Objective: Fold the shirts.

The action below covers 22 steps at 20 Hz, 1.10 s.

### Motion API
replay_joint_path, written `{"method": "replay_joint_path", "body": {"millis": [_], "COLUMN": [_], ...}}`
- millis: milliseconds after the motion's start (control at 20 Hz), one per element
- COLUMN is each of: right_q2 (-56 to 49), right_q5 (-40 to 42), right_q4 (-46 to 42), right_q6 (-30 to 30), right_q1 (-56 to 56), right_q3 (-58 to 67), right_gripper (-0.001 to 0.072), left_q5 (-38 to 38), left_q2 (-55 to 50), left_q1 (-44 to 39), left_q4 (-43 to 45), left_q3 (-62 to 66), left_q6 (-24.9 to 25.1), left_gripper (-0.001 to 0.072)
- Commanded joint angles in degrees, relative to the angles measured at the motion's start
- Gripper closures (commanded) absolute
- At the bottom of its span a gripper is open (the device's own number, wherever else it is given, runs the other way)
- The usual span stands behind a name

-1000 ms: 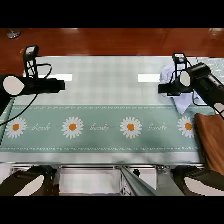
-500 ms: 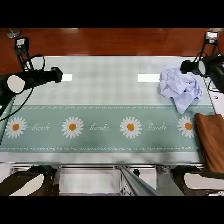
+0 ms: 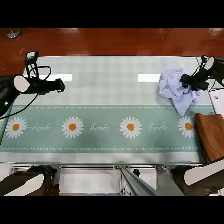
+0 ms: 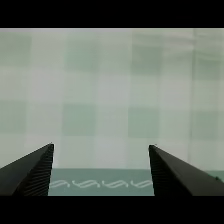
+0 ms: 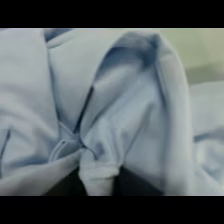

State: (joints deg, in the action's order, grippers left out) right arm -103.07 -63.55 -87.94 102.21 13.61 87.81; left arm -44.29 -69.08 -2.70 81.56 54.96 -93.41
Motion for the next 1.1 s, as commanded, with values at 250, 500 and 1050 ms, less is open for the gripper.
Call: {"method": "replay_joint_path", "body": {"millis": [250,500,1050], "right_q2": [15.2,30.4,45.5], "right_q5": [-2.1,-0.3,-13.9], "right_q4": [15.6,15.4,7.4], "right_q6": [-9.9,-14.1,-14.9], "right_q1": [-0.1,-3.5,-31.6], "right_q3": [8.2,17.9,22.0], "right_gripper": [0.0689,0.0689,0.069], "left_q5": [-23.2,-24.0,-23.7], "left_q2": [12.2,34.7,44.2], "left_q1": [9.3,6.7,2.2], "left_q4": [0.9,-8.7,-15.2], "left_q3": [8.5,-6.1,-15.8], "left_q6": [4.2,4.2,2.7], "left_gripper": [0.0006,0.0005,0.0006]}}
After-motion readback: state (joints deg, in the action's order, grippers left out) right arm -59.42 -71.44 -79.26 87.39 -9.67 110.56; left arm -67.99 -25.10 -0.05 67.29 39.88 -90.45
